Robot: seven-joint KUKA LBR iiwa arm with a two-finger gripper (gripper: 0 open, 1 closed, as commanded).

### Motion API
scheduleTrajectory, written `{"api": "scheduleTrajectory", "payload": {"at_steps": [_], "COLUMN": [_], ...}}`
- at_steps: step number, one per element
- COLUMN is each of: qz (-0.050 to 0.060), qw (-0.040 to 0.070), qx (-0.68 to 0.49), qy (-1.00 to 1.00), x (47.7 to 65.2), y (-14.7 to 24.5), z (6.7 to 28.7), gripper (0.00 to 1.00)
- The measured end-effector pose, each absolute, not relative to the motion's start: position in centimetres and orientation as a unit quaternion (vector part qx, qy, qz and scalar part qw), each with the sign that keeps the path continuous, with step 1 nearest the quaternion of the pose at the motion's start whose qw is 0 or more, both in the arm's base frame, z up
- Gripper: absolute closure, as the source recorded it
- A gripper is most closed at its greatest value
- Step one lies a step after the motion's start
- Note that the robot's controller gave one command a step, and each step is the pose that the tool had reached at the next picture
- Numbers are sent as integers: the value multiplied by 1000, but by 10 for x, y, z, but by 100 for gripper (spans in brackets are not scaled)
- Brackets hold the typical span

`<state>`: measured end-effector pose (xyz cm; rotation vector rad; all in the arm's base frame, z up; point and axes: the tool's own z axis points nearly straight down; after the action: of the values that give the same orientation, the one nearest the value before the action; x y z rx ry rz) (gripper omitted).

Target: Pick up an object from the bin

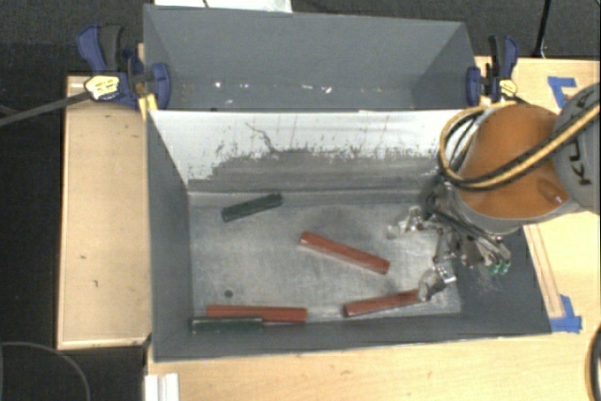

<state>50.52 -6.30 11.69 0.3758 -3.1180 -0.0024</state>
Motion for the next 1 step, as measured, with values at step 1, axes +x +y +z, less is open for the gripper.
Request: {"api": "scheduleTrajectory", "payload": {"at_steps": [1], "qz": [0], "qw": [-2], "qx": [156], "qy": [-988], "x": [508], "y": [-5], "z": [140], "gripper": [0]}}
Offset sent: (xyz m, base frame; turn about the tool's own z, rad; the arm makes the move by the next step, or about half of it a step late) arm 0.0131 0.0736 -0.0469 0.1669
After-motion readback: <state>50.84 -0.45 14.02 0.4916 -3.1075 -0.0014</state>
